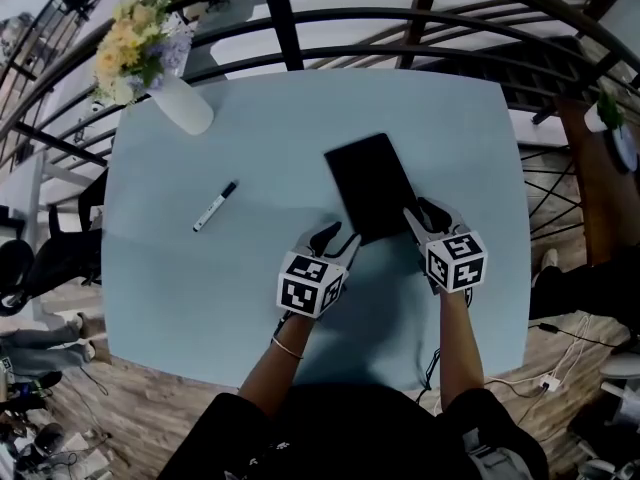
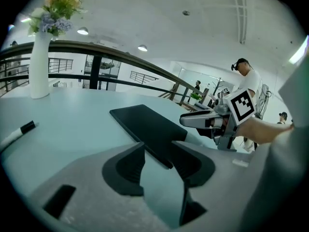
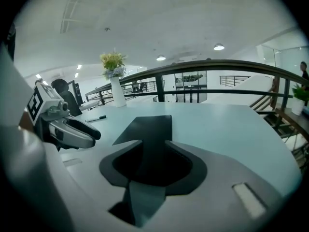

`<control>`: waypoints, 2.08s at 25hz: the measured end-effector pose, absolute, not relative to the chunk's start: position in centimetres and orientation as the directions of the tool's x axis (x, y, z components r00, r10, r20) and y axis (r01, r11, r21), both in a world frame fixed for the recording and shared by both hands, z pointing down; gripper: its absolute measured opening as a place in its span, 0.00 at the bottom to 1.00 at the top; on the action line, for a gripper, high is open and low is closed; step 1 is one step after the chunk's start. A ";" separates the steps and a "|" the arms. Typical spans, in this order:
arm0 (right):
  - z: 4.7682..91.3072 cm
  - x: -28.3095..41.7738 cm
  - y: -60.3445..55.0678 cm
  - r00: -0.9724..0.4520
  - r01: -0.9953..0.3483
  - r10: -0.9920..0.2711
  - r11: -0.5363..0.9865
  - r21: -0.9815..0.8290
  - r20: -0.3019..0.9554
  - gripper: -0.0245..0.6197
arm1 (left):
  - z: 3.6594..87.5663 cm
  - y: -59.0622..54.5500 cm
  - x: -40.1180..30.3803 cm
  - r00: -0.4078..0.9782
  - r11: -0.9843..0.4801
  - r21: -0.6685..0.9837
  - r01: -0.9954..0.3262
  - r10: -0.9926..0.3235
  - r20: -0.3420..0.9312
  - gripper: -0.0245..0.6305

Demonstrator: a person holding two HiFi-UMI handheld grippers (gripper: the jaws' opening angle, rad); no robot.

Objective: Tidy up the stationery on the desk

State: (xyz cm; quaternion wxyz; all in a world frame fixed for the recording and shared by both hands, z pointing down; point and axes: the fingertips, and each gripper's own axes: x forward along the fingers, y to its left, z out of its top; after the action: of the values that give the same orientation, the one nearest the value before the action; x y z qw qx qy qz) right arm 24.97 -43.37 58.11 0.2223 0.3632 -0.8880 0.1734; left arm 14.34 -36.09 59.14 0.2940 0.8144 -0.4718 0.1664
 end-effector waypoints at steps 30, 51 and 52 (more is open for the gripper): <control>62.2 24.0 -41.8 -0.649 -0.676 -0.394 0.691 -0.256 0.651 0.42 | 62.5 -36.7 16.2 0.493 -0.360 0.340 -0.869 -0.565 0.661 0.38; 62.2 21.0 -33.7 -0.636 -0.654 -0.345 0.717 -0.244 0.691 0.44 | 62.5 -29.9 12.7 0.483 -0.369 0.320 -0.873 -0.553 0.680 0.35; 62.2 20.8 -33.1 -0.634 -0.652 -0.341 0.718 -0.243 0.694 0.45 | 62.5 -29.5 12.5 0.483 -0.370 0.321 -0.872 -0.550 0.681 0.35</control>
State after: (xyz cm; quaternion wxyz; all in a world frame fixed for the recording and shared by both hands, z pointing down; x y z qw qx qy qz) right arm 20.85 -33.13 62.24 0.3186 0.2853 -0.8704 0.2439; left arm 12.53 -29.52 62.55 0.3376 0.7923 -0.4486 0.2388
